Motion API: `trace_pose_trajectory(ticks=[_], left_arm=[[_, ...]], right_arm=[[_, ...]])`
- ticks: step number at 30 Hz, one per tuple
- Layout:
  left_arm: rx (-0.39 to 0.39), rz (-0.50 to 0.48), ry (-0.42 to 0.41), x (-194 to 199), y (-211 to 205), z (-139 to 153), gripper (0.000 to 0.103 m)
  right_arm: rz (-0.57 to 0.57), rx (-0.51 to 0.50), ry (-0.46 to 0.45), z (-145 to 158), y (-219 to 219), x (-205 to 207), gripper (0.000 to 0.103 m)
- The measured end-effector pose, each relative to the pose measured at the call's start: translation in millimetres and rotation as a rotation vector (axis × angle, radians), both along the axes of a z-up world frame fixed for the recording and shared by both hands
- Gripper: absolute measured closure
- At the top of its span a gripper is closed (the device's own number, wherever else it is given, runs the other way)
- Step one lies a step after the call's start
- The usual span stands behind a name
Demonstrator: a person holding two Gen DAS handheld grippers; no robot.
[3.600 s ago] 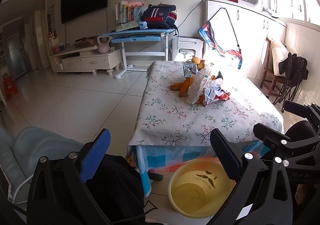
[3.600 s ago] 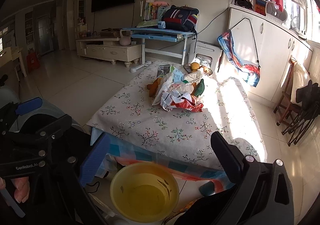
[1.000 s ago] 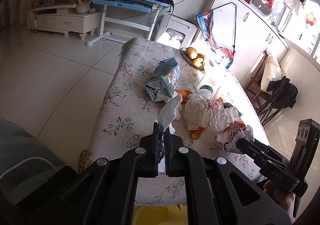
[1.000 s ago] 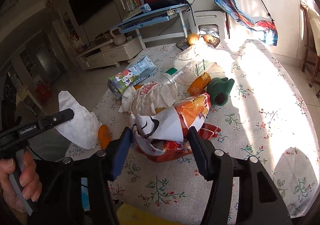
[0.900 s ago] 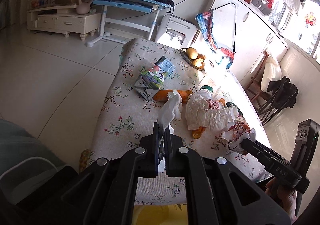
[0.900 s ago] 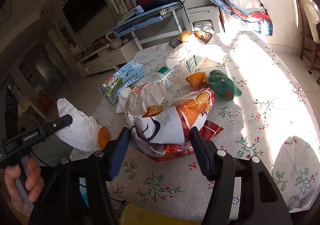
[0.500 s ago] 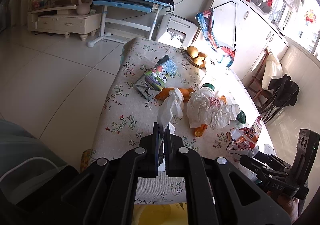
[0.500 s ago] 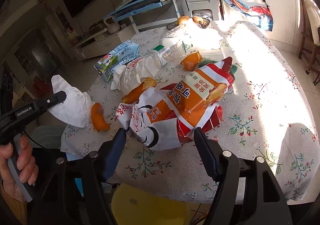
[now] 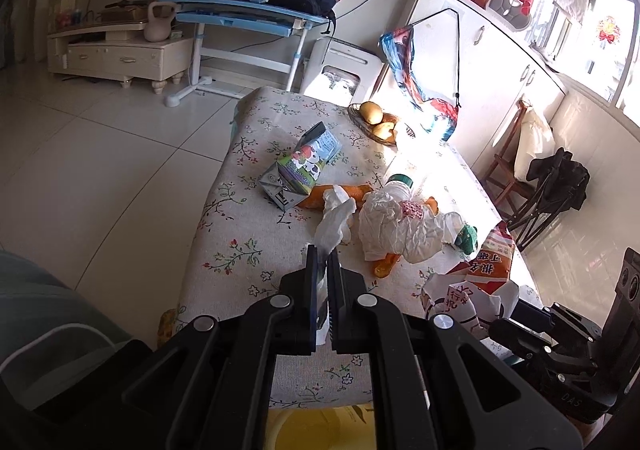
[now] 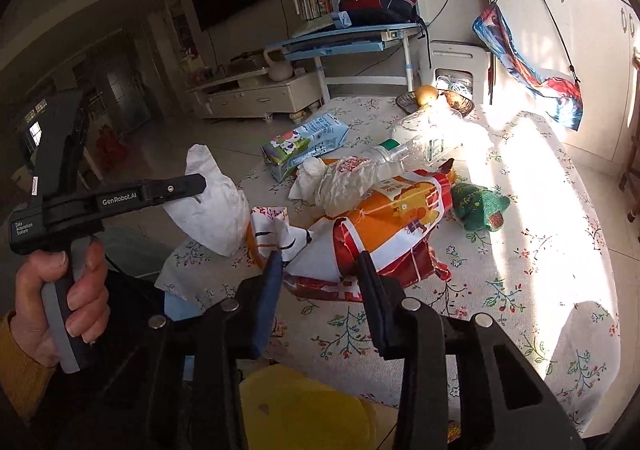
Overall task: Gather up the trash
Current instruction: 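Carry the snack bag over the yellow basin and open the right tool, then grasp a white tissue with the left tool while the right tool returns to the table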
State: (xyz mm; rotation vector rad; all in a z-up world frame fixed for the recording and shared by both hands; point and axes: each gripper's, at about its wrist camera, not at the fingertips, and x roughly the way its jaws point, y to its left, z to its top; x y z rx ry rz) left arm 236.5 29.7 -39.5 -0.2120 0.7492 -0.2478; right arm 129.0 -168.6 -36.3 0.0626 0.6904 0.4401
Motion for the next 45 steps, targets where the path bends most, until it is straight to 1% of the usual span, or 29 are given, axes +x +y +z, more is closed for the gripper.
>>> trace_pose_trajectory(ticks=[3, 6, 9, 11, 13, 16, 19, 20, 22, 26, 30, 34, 37, 40, 43, 45], left_arm=[[0.034, -0.012, -0.058, -11.3, -5.0, 10.8, 0.099], [0.057, -0.021, -0.080, -19.1, -9.7, 15.7, 0.099], [0.079, -0.028, -0.089, -23.6, -11.5, 17.0, 0.099], [0.091, -0.028, -0.095, -25.6, -11.6, 18.2, 0.099], [0.097, -0.029, -0.100, -27.7, -11.3, 18.7, 0.099], [0.107, -0.031, -0.104, -29.7, -12.0, 18.5, 0.099], [0.120, -0.035, -0.110, -33.4, -14.3, 18.8, 0.099], [0.127, -0.036, -0.113, -34.7, -15.3, 18.4, 0.099], [0.141, -0.038, -0.121, -37.6, -17.8, 19.1, 0.099], [0.154, -0.044, -0.128, -42.6, -20.1, 19.4, 0.099], [0.161, -0.049, -0.130, -47.9, -21.4, 18.6, 0.099], [0.160, -0.049, -0.131, -50.6, -21.7, 18.6, 0.099], [0.148, -0.052, -0.130, -56.7, -20.3, 17.5, 0.099], [0.118, -0.065, -0.125, -64.0, -17.7, 16.0, 0.099], [0.083, -0.081, -0.122, -72.6, -14.8, 14.5, 0.099], [0.089, -0.078, -0.116, -77.2, -15.0, 11.5, 0.099]], right_arm=[[0.084, 0.012, 0.004, 0.2, 11.8, -18.9, 0.064], [0.177, 0.002, 0.060, -12.8, 28.5, -35.5, 0.064], [0.287, -0.062, 0.138, -31.8, 51.5, -48.2, 0.064], [0.348, -0.128, 0.185, -45.9, 66.7, -55.1, 0.063], [0.386, -0.193, 0.226, -60.1, 78.1, -58.6, 0.063], [0.416, -0.239, 0.289, -78.0, 85.4, -57.3, 0.063], [0.405, -0.265, 0.360, -95.5, 85.1, -51.4, 0.056], [0.391, -0.281, 0.361, -98.8, 84.3, -50.0, 0.053], [0.378, -0.271, 0.359, -98.4, 81.3, -47.0, 0.051], [0.323, -0.226, 0.319, -87.1, 69.2, -42.0, 0.043], [0.253, -0.174, 0.258, -70.6, 54.2, -39.7, 0.041], [0.187, -0.095, 0.170, -48.4, 40.8, -36.9, 0.038], [0.128, -0.036, 0.118, -37.9, 30.7, -34.1, 0.037], [0.069, 0.025, 0.084, -29.7, 17.8, -32.4, 0.037], [0.009, 0.086, 0.063, -21.5, -0.2, -31.4, 0.036], [-0.024, 0.128, 0.070, -23.4, -7.0, -24.7, 0.034]])
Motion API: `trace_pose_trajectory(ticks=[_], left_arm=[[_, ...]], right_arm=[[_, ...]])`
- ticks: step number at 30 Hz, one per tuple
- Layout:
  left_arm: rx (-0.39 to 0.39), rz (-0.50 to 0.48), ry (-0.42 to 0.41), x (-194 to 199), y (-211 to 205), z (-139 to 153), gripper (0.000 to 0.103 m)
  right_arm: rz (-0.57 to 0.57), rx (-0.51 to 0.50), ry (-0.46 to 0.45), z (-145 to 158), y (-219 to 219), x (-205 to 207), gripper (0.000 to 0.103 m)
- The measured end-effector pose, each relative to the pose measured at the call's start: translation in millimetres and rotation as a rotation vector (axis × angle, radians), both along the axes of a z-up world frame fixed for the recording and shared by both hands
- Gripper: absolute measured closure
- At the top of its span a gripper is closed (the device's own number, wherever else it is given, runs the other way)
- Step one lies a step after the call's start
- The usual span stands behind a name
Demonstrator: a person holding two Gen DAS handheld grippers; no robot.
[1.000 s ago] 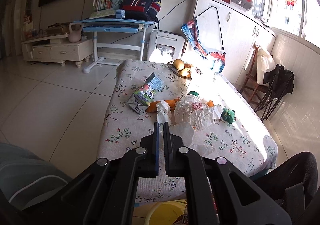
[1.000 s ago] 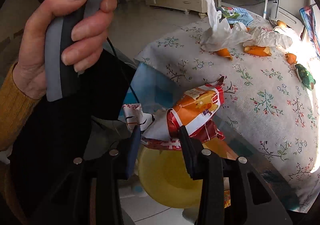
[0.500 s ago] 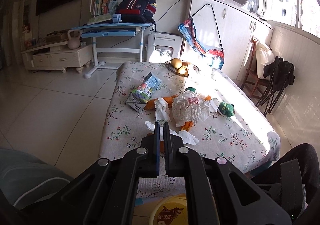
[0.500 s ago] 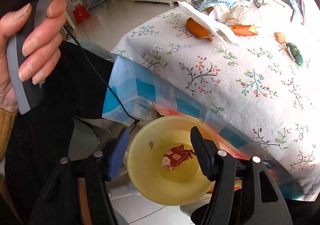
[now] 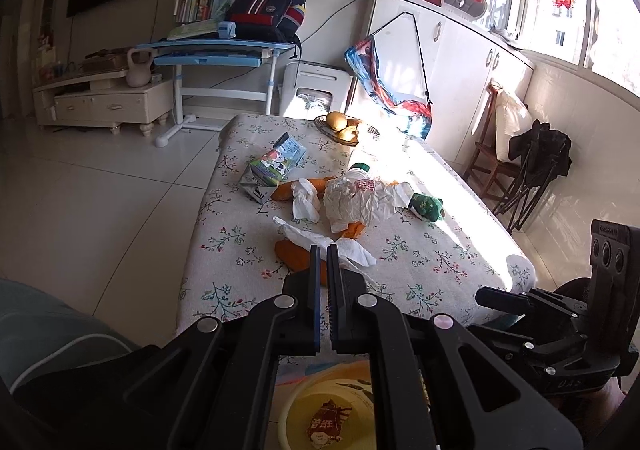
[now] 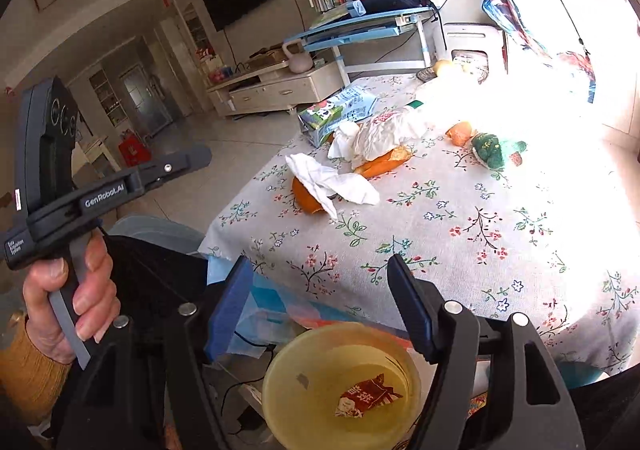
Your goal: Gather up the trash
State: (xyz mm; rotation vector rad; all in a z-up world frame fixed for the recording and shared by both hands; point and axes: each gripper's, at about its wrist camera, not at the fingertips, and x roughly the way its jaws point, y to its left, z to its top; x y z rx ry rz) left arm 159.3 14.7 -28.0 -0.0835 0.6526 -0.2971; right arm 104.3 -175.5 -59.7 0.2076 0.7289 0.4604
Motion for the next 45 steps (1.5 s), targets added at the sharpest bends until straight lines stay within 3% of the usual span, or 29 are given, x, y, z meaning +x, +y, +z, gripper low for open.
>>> trace_pose_trajectory(ticks=[4, 6, 7, 8, 9, 15, 16, 19, 21, 28, 31, 36, 43, 45], left_arm=[[-0.025, 0.005, 0.041, 9.2, 1.8, -4.5, 0.096], [-0.060, 0.008, 0.103, 25.7, 1.3, -9.8, 0.066], [-0.074, 0.025, 0.136, 35.5, 0.1, -14.7, 0.036], [-0.085, 0.051, 0.153, 43.2, -0.7, -19.3, 0.028], [-0.087, 0.069, 0.173, 51.5, -2.2, -23.4, 0.028], [-0.086, 0.168, 0.286, 104.0, -14.0, -48.8, 0.031], [-0.069, 0.172, 0.295, 111.1, -17.9, -52.0, 0.041], [-0.022, 0.148, 0.349, 128.6, -28.9, -65.8, 0.091], [0.010, 0.147, 0.329, 130.9, -32.1, -66.7, 0.100], [-0.119, 0.039, 0.206, 91.0, -18.3, -28.0, 0.101], [-0.139, -0.002, 0.180, 64.6, -13.2, -13.8, 0.101], [-0.145, -0.072, 0.227, 14.7, -11.1, -18.9, 0.101], [-0.094, -0.167, 0.365, -34.2, -30.8, -61.8, 0.100], [-0.036, -0.177, 0.387, -40.0, -38.6, -71.2, 0.091]], right_arm=[[-0.042, 0.071, 0.020, 1.6, -14.0, 2.9, 0.034], [-0.047, 0.084, 0.022, 2.7, -15.9, 2.6, 0.034], [-0.047, 0.091, 0.022, 3.6, -16.0, 3.3, 0.034], [-0.044, 0.097, 0.022, 4.2, -16.2, 3.1, 0.034], [-0.039, 0.102, 0.022, 3.1, -15.6, 3.4, 0.034], [-0.009, 0.105, 0.021, -0.9, -13.4, 2.7, 0.033], [-0.009, 0.111, 0.022, -1.3, -14.4, 3.2, 0.033], [-0.012, 0.128, 0.025, -2.3, -17.3, 5.2, 0.033], [-0.016, 0.138, 0.023, -1.8, -19.8, 5.3, 0.033], [-0.052, 0.160, 0.005, 1.9, -27.0, 4.0, 0.032], [-0.070, 0.158, -0.007, 4.6, -28.1, 2.0, 0.031], [-0.081, 0.152, -0.021, 8.0, -26.3, -1.3, 0.029], [-0.075, 0.132, -0.030, 9.8, -19.9, -4.3, 0.029], [-0.069, 0.120, -0.032, 9.6, -17.8, -5.0, 0.029]])
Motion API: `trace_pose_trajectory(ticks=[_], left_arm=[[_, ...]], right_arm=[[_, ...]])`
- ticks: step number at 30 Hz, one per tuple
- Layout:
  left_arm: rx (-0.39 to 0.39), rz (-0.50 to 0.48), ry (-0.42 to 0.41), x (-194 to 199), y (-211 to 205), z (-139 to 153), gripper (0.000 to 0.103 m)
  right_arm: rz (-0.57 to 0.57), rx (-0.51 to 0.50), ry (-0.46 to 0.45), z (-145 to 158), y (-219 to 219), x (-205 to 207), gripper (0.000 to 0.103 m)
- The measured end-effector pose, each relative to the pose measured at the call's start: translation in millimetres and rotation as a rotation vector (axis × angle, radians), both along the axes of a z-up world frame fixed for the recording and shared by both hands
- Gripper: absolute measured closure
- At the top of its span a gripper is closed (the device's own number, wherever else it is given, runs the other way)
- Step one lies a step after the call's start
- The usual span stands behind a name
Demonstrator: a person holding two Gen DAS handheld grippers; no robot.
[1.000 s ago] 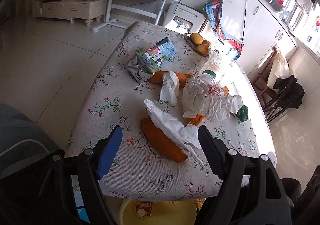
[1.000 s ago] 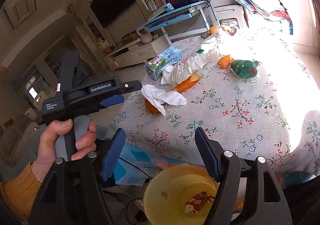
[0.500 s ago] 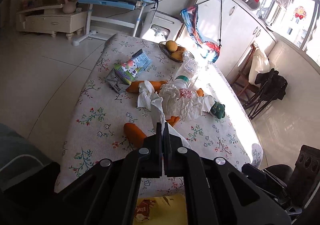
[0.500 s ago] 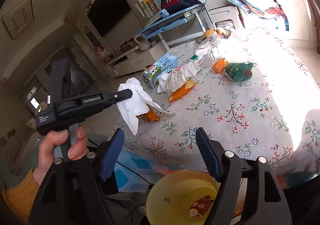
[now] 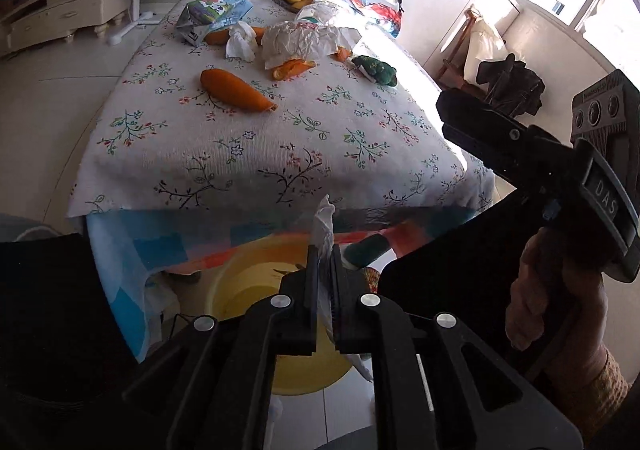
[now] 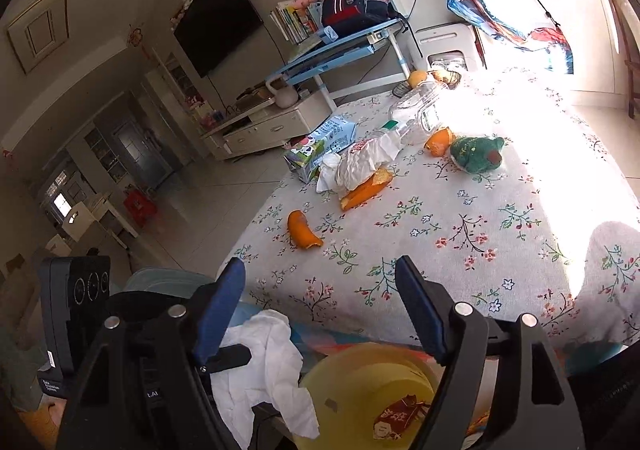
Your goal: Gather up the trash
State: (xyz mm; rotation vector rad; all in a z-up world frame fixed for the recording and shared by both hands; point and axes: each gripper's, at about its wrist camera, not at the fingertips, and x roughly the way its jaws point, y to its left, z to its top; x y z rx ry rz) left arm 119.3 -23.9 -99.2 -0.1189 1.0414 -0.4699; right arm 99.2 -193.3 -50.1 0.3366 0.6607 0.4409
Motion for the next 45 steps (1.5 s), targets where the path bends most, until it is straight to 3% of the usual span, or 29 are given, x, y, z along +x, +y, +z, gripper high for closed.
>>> trace_pose_trajectory(ticks=[2, 4, 8, 14, 22, 31, 39, 45], left_arm=[[0.068, 0.022, -0.037, -5.2, -2.2, 0.9, 0.063], [0.102, 0.065, -0.110, -9.0, 2.9, 12.2, 0.048], [0.120, 0.180, -0.225, -10.3, 23.0, 37.0, 0.033], [0.091, 0.354, -0.318, -0.7, 63.3, 66.3, 0.024], [0.182, 0.452, -0.430, 4.3, 89.1, 82.4, 0.020], [0.146, 0.491, -0.438, 1.3, 102.4, 80.0, 0.016], [0.142, 0.486, -0.409, 13.6, 98.6, 75.5, 0.015], [0.122, 0.458, -0.350, 42.7, 95.3, 76.6, 0.014]], right_arm=[[0.003, -0.012, -0.002, -0.6, 1.6, -0.1, 0.029], [0.005, -0.022, -0.004, -1.0, 3.2, -0.7, 0.029], [0.013, -0.048, -0.002, -2.3, 9.1, -0.6, 0.029], [0.069, -0.118, 0.002, -4.3, 34.0, 7.4, 0.029], [0.170, -0.253, 0.005, -7.2, 82.9, 41.3, 0.032], [0.234, -0.362, 0.048, -25.6, 121.2, 95.0, 0.049], [0.232, -0.419, 0.099, -42.6, 125.3, 119.5, 0.059], [0.250, -0.427, 0.108, -48.8, 113.9, 124.8, 0.083]])
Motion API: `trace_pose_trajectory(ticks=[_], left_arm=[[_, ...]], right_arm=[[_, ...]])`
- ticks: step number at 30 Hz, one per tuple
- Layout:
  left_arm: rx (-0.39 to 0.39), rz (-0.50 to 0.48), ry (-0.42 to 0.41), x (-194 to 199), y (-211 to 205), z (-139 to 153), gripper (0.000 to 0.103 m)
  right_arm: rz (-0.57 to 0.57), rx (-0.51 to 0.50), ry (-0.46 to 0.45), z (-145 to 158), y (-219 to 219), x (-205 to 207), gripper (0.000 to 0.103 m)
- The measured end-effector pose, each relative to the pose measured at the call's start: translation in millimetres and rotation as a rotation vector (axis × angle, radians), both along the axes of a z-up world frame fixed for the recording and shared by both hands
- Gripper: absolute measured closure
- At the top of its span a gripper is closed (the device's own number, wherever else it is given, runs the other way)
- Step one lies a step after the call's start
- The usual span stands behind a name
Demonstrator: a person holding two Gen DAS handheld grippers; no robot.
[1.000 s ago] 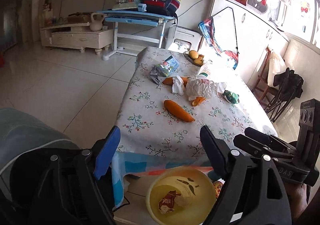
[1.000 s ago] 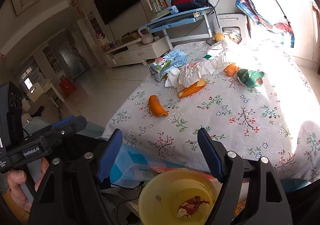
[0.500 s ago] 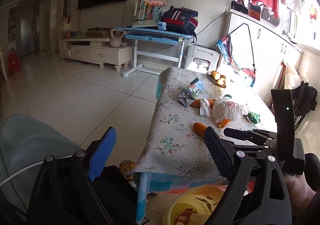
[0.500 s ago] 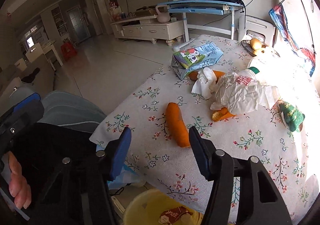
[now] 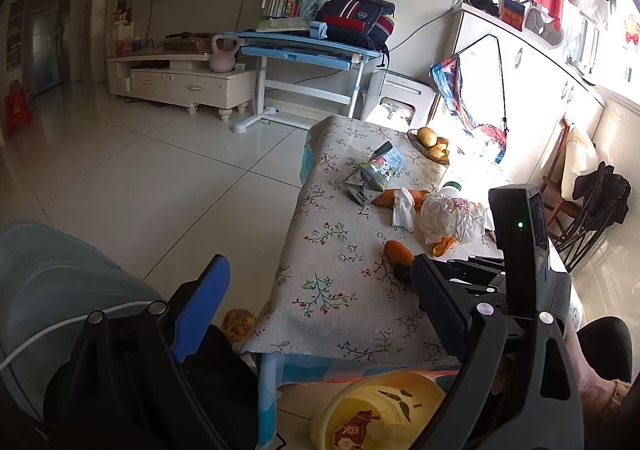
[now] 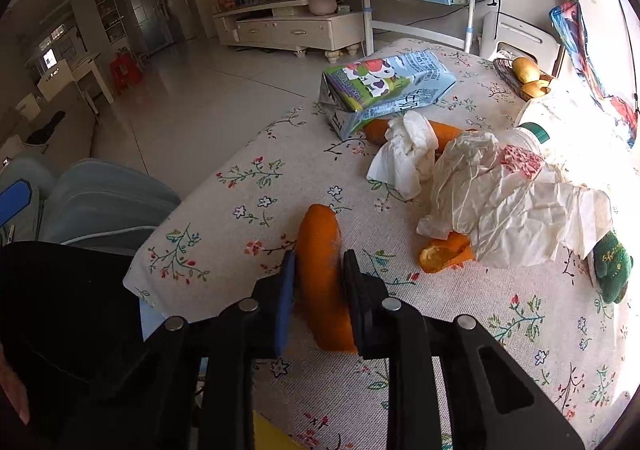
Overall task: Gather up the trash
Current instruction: 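Grasp an orange peel with the right tool while the left tool grasps the cow-print milk carton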
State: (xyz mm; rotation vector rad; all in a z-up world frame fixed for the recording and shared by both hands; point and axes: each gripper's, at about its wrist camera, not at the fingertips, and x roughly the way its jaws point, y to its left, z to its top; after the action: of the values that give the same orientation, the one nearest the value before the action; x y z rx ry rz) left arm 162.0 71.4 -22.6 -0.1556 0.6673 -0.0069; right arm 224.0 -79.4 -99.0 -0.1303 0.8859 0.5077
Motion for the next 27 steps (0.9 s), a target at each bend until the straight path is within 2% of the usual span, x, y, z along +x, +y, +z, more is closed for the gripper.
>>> trace_pose_trajectory(ticks=[4, 8, 10, 15, 23, 24, 25, 26, 27], left_arm=[[0.060, -0.037, -0.008, 38.3, -13.3, 12.2, 0.014], [0.169, -0.102, -0.013, 91.2, -41.6, 18.3, 0.011], [0.219, -0.128, 0.009, 124.9, -58.0, 16.1, 0.011], [0.306, -0.166, 0.070, 196.2, -97.7, -3.5, 0.011], [0.486, -0.189, 0.169, 256.6, -137.9, -43.7, 0.011], [0.491, -0.189, 0.187, 263.4, -138.2, -48.2, 0.013], [0.484, -0.186, 0.213, 268.6, -135.1, -53.6, 0.022], [0.467, -0.183, 0.245, 273.8, -131.4, -58.1, 0.035], [0.440, -0.183, 0.273, 278.3, -127.5, -61.7, 0.042]], right_arm=[[0.012, -0.010, 0.019, 4.2, -11.0, -8.4, 0.085], [-0.006, -0.007, 0.044, 9.6, -31.4, -18.2, 0.086], [-0.030, 0.009, 0.063, 6.9, -41.9, -21.0, 0.085], [-0.050, 0.043, 0.083, 3.5, -52.0, -26.2, 0.085], [-0.028, 0.062, 0.094, 3.8, -53.6, -25.7, 0.083], [-0.024, 0.060, 0.092, 3.9, -53.3, -27.1, 0.083], [-0.022, 0.060, 0.092, 4.0, -52.7, -26.9, 0.083], [-0.019, 0.058, 0.091, 4.2, -52.1, -27.0, 0.083], [-0.015, 0.056, 0.091, 4.5, -51.3, -26.8, 0.083]])
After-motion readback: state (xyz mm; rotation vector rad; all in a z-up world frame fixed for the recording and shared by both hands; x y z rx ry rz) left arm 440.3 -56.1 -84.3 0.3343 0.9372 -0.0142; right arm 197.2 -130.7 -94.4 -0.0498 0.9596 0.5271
